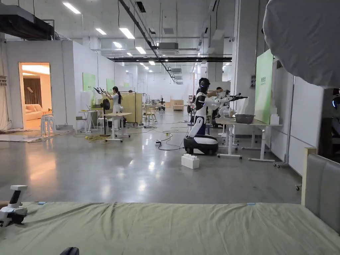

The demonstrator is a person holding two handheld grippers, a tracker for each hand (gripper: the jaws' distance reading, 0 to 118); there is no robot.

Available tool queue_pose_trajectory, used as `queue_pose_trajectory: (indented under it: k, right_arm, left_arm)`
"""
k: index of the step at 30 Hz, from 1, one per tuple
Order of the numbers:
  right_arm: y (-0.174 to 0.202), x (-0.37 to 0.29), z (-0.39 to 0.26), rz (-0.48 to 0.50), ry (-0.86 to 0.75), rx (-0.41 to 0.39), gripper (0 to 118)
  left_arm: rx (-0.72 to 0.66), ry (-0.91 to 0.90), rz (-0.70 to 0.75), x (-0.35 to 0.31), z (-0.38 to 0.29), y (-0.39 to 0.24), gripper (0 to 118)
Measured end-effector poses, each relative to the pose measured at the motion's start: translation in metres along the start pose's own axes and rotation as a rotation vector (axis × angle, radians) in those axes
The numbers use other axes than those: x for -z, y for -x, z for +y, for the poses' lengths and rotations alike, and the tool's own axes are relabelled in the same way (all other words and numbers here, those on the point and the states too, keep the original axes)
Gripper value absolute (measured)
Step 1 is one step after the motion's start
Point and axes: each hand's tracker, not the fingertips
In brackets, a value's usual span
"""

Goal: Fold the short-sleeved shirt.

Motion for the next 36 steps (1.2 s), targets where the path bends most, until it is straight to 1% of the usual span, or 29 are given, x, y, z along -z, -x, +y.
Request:
queue_pose_trajectory:
  k: [2, 3, 4, 5, 6, 7, 8, 9, 11, 12, 13, 14, 15, 16, 17, 19, 21, 23, 24, 26, 27, 28, 30, 31, 32, 33, 34, 35, 36]
  right_arm:
    - [-0.002, 0.001, 0.003, 0.038, 0.005, 0.057, 0]
    - [-0.003, 0.001, 0.003, 0.038, 0.001, 0.055, 0]
    - [-0.001, 0.002, 0.002, 0.037, 0.004, 0.044, 0]
    - [0.002, 0.004, 0.0, 0.026, 0.022, 0.007, 0]
    - [0.005, 0.004, 0.0, 0.011, 0.017, -0.064, 0]
    - [0.013, 0.005, -0.002, 0.002, 0.007, -0.205, 0]
    - [0.021, 0.006, -0.005, 0.013, 0.006, -0.371, 0]
    - [0.028, 0.01, -0.014, 0.059, 0.086, -0.492, 0]
    - [0.052, 0.013, -0.05, 0.086, 0.167, -0.914, 0]
    - [0.061, 0.012, -0.072, 0.096, 0.184, -1.092, 0]
    - [0.071, 0.009, -0.1, 0.154, 0.169, -1.312, 0]
    - [0.073, 0.006, -0.126, 0.194, 0.184, -1.421, 1]
    - [0.075, 0.001, -0.144, 0.244, 0.158, -1.494, 1]
    - [0.076, -0.002, -0.159, 0.289, 0.167, -1.532, 1]
    - [0.078, -0.005, -0.169, 0.32, 0.202, -1.547, 1]
    - [0.075, -0.009, -0.178, 0.339, 0.194, -1.536, 1]
    - [0.077, -0.007, -0.172, 0.318, 0.192, -1.528, 1]
    - [0.071, -0.004, -0.146, 0.247, 0.143, -1.416, 1]
    - [0.067, -0.003, -0.128, 0.217, 0.14, -1.312, 1]
    - [0.058, -0.008, -0.079, 0.133, 0.059, -1.028, 1]
    - [0.051, -0.01, -0.063, 0.078, 0.03, -0.879, 1]
    - [0.042, -0.015, -0.046, 0.044, 0.0, -0.687, 1]
    - [0.021, -0.023, -0.031, 0.018, -0.042, -0.372, 1]
    - [0.012, -0.022, -0.032, 0.002, -0.048, -0.185, 1]
    - [0.006, -0.024, -0.03, 0.002, -0.042, -0.065, 1]
    - [-0.001, -0.026, -0.033, 0.023, -0.005, 0.109, 1]
    - [-0.006, -0.034, -0.045, 0.044, 0.032, 0.277, 1]
    - [-0.007, -0.033, -0.049, 0.041, 0.063, 0.306, 1]
    - [-0.006, -0.031, -0.047, 0.046, 0.063, 0.25, 1]
  left_arm:
    - [0.048, 0.017, -0.006, 0.004, 0.0, -0.002, 3]
    - [0.051, 0.018, -0.007, 0.005, 0.0, -0.003, 3]
    - [0.055, 0.019, -0.014, 0.006, -0.001, -0.004, 3]
    - [0.069, 0.025, -0.019, 0.007, -0.001, -0.005, 3]
    - [0.117, 0.033, -0.015, 0.007, -0.002, -0.008, 3]
    - [0.237, 0.04, 0.002, 0.008, -0.005, -0.014, 3]
    - [0.388, 0.06, 0.006, 0.01, -0.011, -0.021, 3]
    - [0.567, 0.104, -0.008, 0.012, -0.022, -0.028, 3]
    - [1.036, 0.13, -0.015, 0.014, -0.068, -0.042, 3]
    - [1.203, 0.154, -0.017, 0.011, -0.092, -0.047, 3]
    - [1.333, 0.2, -0.063, 0.008, -0.119, -0.051, 3]
    - [1.401, 0.229, -0.121, 0.003, -0.138, -0.052, 3]
    - [1.427, 0.243, -0.184, -0.002, -0.151, -0.052, 3]
    - [1.408, 0.25, -0.271, -0.011, -0.166, -0.052, 3]
    - [1.428, 0.257, -0.301, -0.017, -0.176, -0.054, 3]
    - [1.489, 0.248, -0.321, -0.024, -0.188, -0.057, 3]
    - [1.477, 0.239, -0.312, -0.025, -0.186, -0.053, 3]
    - [1.314, 0.223, -0.258, -0.019, -0.159, -0.052, 3]
    - [1.208, 0.215, -0.216, -0.014, -0.139, -0.048, 3]
    - [0.955, 0.253, -0.127, -0.006, -0.103, -0.041, 3]
    - [0.745, 0.249, -0.097, -0.006, -0.084, -0.033, 3]
    - [0.5, 0.232, -0.103, -0.006, -0.066, -0.021, 3]
    - [0.082, 0.197, -0.13, -0.014, -0.051, 0.001, 3]
    - [-0.149, 0.161, -0.147, -0.018, -0.051, 0.014, 3]
    - [-0.248, 0.128, -0.151, -0.021, -0.055, 0.02, 3]
    - [-0.295, 0.081, -0.1, -0.026, -0.059, 0.019, 3]
    - [-0.225, 0.064, 0.022, -0.033, -0.057, 0.014, 3]
    - [-0.187, 0.063, 0.051, -0.036, -0.057, 0.008, 3]
    - [-0.17, 0.07, 0.017, -0.035, -0.055, 0.009, 3]
